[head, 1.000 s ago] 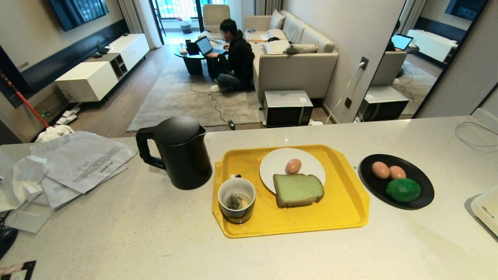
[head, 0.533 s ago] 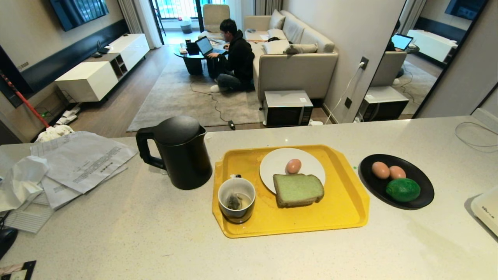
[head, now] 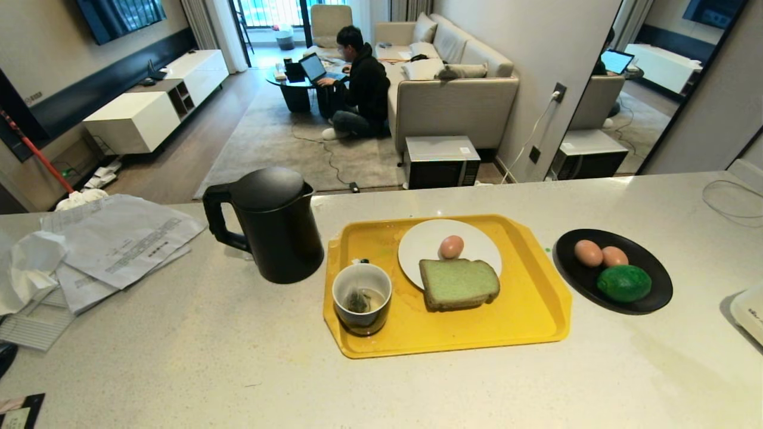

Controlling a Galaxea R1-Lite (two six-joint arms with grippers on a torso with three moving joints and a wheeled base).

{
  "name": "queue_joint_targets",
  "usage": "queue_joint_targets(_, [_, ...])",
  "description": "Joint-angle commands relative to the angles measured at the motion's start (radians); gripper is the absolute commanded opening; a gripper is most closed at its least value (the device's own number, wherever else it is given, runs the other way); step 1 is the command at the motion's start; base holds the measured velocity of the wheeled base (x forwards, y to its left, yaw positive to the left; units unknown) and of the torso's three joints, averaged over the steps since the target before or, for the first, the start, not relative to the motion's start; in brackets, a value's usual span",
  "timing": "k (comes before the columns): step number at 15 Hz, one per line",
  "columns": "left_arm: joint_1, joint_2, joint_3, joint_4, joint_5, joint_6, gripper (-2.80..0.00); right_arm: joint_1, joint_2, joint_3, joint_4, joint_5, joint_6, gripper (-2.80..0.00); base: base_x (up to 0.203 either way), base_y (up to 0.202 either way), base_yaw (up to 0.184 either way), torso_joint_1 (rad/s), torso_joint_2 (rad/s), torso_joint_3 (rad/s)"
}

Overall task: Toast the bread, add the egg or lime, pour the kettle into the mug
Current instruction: Pick up the kettle

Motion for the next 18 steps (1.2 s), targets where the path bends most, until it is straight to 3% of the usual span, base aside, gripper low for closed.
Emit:
queue_joint_targets(1, [0.000,0.001,0.000,0.000,0.000,0.002,-2.80,0.000,0.000,0.002,-0.001,0.001,0.000,-2.80,0.000,0.000,0.000,-0.167,0.32,0.142])
queue_joint_targets(8, [0.000,-0.001,0.000,0.000,0.002,0.002,-2.80,0.000,0.000,0.002,-0.001,0.001,0.000,-2.80,0.000,0.000,0.000,-0.184,0.34,0.153])
queue_joint_targets(11, [-0.001,0.013,-0.047,0.012,-0.006,0.039,-2.80,0.000,0.000,0.002,-0.001,0.001,0.000,-2.80,0.000,0.000,0.000,-0.034,0.06,0.031])
queue_joint_targets(15, [-0.010,0.304,-0.291,0.034,-0.004,0.051,-2.80,0.000,0.000,0.002,-0.001,0.001,0.000,-2.80,0.000,0.000,0.000,0.000,0.00,0.000])
queue_joint_targets(18, [-0.012,0.612,-0.476,-0.047,-0.004,0.051,-2.80,0.000,0.000,0.002,-0.001,0.000,0.001,-2.80,0.000,0.000,0.000,0.000,0.00,0.000])
